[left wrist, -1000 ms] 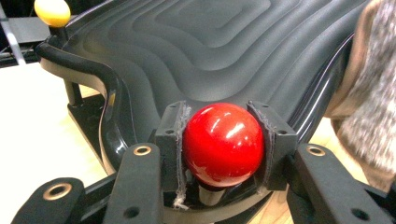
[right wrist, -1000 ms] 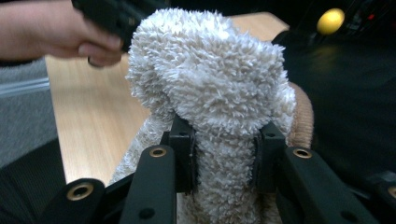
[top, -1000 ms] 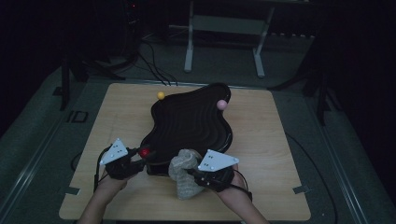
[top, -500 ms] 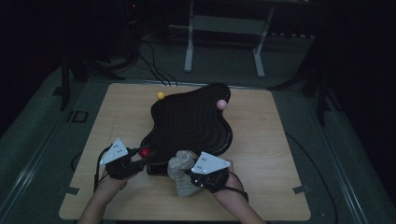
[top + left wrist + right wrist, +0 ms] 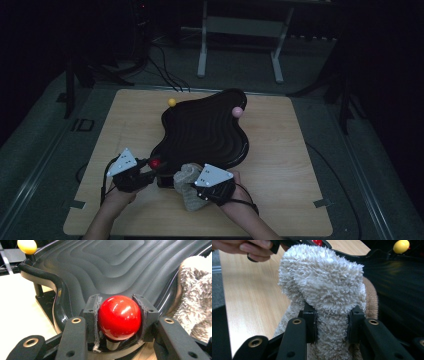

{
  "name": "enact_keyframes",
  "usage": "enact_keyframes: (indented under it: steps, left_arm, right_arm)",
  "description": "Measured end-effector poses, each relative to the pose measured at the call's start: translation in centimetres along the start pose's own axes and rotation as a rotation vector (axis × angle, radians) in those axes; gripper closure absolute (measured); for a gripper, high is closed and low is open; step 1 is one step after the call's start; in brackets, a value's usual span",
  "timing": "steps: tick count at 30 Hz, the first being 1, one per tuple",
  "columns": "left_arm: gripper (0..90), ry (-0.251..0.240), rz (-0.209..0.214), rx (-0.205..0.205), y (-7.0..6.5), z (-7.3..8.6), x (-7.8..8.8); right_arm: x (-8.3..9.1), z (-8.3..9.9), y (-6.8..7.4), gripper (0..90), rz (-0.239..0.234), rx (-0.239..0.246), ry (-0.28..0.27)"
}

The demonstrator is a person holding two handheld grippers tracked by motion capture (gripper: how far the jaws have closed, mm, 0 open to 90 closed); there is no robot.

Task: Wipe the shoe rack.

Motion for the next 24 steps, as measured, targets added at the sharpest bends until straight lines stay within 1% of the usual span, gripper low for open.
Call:
enact_keyframes:
  steps: [3, 5, 7, 11, 13, 15, 17, 19, 20, 21, 22, 24]
  left_arm:
    - [59.6, 0.002, 0.004, -0.002, 0.0, 0.0, 0.0]
    - [59.6, 0.0, 0.003, -0.001, 0.0, 0.0, 0.0]
    - [59.6, 0.001, 0.003, 0.0, 0.0, 0.0, 0.0]
    - [59.6, 0.001, -0.005, -0.001, 0.0, 0.0, 0.0]
    - [59.6, 0.005, -0.003, -0.004, 0.0, 0.0, 0.0]
    - [59.6, 0.003, -0.004, -0.002, 0.0, 0.0, 0.0]
    - [59.6, 0.004, -0.001, -0.002, 0.0, 0.0, 0.0]
    - [59.6, 0.005, -0.002, -0.004, 0.0, 0.0, 0.0]
    - [59.6, 0.004, -0.003, -0.001, 0.0, 0.0, 0.0]
    - [59.6, 0.003, -0.003, -0.001, 0.0, 0.0, 0.0]
    - [59.6, 0.005, -0.002, -0.002, 0.0, 0.0, 0.0]
    - [59.6, 0.006, -0.001, -0.002, 0.0, 0.0, 0.0]
  right_arm:
    - [0.1, -0.5, 0.0, 68.1, 0.005, 0.009, -0.009]
    - [-0.2, -0.3, 0.1, 68.3, 0.007, 0.016, -0.008]
    - [-0.7, 0.1, 0.2, 68.3, -0.003, 0.022, 0.0]
    - [-1.1, 0.0, 0.6, 68.1, 0.02, 0.055, 0.016]
    - [-1.1, -0.3, 0.8, 68.0, 0.005, 0.05, -0.001]
    - [-1.3, -0.3, 0.7, 68.1, -0.002, 0.051, -0.001]
    - [-1.8, -0.1, 0.8, 68.3, -0.017, 0.041, -0.005]
    - [-2.6, 0.3, 1.1, 68.2, -0.03, 0.045, 0.01]
    - [-3.0, 0.5, 1.2, 68.1, -0.025, 0.049, 0.025]
    - [-3.3, 0.5, 1.3, 68.1, -0.036, 0.046, 0.03]
    - [-3.4, 0.4, 1.5, 68.0, -0.045, 0.046, 0.029]
    - [-3.2, 0.0, 1.8, 68.0, -0.039, 0.067, 0.022]
Point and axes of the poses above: each handheld gripper's, and its own axes: x roughly backward along the jaws, z roughly out of its underside, y roughly to its left, the point moved 7 cm from there along -x, roughly forward along the jaws, and after that the axes turned 2 degrees about -z, right-handed, at the moved point
